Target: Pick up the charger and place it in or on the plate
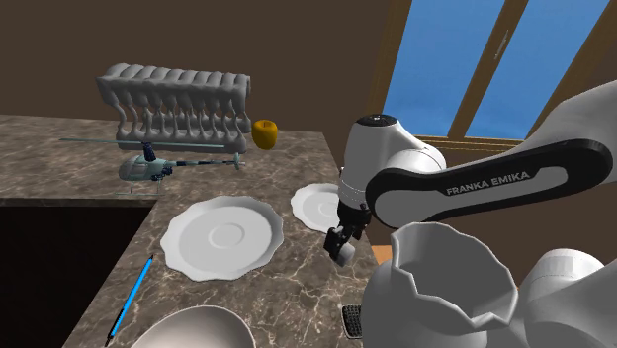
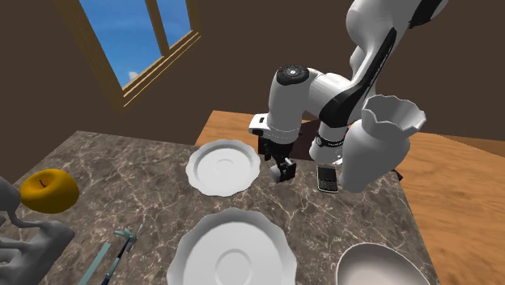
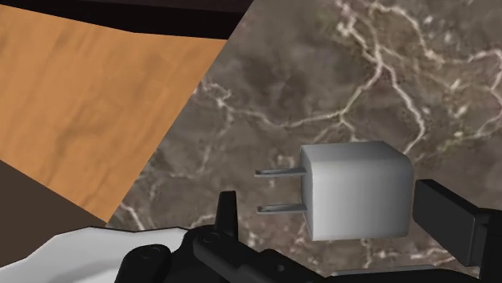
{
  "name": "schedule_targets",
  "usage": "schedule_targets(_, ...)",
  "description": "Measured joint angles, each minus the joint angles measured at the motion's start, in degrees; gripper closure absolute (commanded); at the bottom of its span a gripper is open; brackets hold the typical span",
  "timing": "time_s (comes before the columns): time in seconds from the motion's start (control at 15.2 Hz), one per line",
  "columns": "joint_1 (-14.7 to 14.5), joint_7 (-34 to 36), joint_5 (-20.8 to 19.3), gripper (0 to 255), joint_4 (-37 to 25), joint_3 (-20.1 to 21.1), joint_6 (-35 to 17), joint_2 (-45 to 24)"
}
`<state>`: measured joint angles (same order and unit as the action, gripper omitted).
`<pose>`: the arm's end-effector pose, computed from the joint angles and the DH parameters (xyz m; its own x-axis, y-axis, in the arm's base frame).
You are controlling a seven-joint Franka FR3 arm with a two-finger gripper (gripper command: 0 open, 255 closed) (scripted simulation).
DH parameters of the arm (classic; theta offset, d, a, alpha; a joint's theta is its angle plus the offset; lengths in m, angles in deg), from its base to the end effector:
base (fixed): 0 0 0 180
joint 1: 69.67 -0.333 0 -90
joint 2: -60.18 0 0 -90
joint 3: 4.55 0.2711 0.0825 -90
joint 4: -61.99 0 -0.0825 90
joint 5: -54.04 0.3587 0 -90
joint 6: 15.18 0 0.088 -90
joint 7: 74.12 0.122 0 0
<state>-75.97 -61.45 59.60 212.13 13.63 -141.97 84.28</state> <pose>0.3598 0.1585 0.3412 0.9925 0.1214 0.0106 0.1208 -0.9915 0.0490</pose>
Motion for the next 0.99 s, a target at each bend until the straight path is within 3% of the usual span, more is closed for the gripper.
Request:
schedule_targets(0.07, 0.0, 0.0, 0.0, 255, 0.0, 0.0, -0.01, -0.01)
schedule_targets(0.73, -0.05, -0.08, 0.07, 255, 0.0, -0.01, -0.14, 0.21)
schedule_targets(0.99, -0.04, -0.33, 0.05, 255, -1.39, -0.4, 2.65, 1.3)
